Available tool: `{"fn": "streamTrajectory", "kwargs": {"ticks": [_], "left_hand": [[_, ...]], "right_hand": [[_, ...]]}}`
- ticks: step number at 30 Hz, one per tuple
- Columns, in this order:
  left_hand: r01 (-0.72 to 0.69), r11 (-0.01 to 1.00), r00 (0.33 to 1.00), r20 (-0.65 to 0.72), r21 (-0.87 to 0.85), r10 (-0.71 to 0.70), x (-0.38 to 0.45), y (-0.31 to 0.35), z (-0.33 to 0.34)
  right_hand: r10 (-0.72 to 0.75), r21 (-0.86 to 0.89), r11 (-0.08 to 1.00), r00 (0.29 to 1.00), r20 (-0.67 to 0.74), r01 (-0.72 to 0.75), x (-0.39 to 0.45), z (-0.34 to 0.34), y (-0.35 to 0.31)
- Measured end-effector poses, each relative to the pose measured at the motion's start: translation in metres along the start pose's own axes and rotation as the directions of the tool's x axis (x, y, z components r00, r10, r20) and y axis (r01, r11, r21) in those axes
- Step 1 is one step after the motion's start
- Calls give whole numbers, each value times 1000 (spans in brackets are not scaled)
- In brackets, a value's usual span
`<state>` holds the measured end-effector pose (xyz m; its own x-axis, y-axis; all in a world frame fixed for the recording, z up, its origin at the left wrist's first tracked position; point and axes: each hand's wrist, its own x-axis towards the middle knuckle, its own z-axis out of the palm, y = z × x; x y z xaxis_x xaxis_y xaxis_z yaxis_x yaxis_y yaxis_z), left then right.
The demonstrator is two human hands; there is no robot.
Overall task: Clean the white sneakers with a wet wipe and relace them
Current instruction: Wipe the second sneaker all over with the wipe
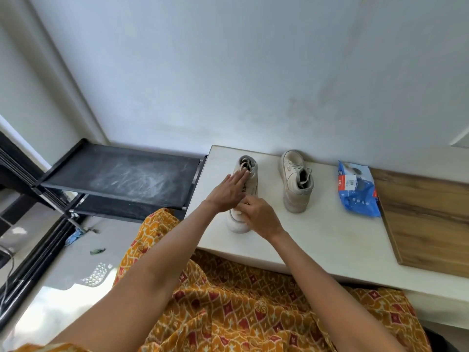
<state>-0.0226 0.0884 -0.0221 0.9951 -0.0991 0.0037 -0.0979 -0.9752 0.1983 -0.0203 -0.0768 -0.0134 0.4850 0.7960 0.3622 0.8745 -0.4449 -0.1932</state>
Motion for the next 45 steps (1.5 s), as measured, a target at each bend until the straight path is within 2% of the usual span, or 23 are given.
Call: {"fn": "streamTrajectory", "kwargs": {"ticks": [3, 5, 8, 11, 15, 19, 24, 27, 29, 33, 35, 38, 41, 45], "left_hand": [[-55, 996, 998, 31, 77, 52, -1, -11, -1], [-78, 994, 996, 50, 75, 74, 2, -17, -5], [-92, 994, 994, 70, 52, 88, 4, -19, -9], [-95, 994, 993, 78, 48, 91, 7, -18, -11], [-93, 993, 990, 111, 66, 85, 8, -18, -15], [-101, 991, 987, 136, 89, 88, 10, -19, -19], [-109, 990, 986, 136, 85, 97, 9, -18, -20], [-108, 991, 986, 134, 80, 97, 9, -17, -23], [-99, 991, 987, 133, 87, 87, 9, -15, -23], [-86, 994, 990, 120, 72, 77, 10, -15, -21], [-84, 994, 990, 114, 63, 77, 9, -16, -19], [-82, 995, 990, 115, 50, 76, 10, -16, -18], [-73, 996, 991, 119, 59, 65, 10, -16, -18], [-64, 996, 991, 124, 67, 56, 10, -15, -19]], "right_hand": [[-11, 6, 1000, 1000, -6, 11, 1, 16, -11], [15, 59, 998, 1000, 24, -17, -6, 20, -14], [-38, 116, 993, 998, 58, 31, -15, 14, -4], [-77, 60, 995, 997, 26, 76, -9, -4, 11], [20, 32, 999, 1000, 6, -20, 10, 2, 10], [-45, 73, 997, 993, 112, 37, -10, 23, -6], [-72, 66, 996, 996, 56, 68, -41, 12, 17], [-8, 3, 1000, 980, 199, 8, -34, 9, 26], [18, 27, 999, 955, 297, -27, -29, 13, 22], [-9, 59, 998, 959, 284, -8, -48, 17, 17], [-48, 25, 999, 959, 280, 43, -63, 14, 27], [-5, -47, 999, 960, 281, 19, -61, 6, 34], [-7, -42, 999, 953, 303, 21, -44, 12, 16], [-71, -141, 983, 950, 305, 119, -50, 31, -11]]}}
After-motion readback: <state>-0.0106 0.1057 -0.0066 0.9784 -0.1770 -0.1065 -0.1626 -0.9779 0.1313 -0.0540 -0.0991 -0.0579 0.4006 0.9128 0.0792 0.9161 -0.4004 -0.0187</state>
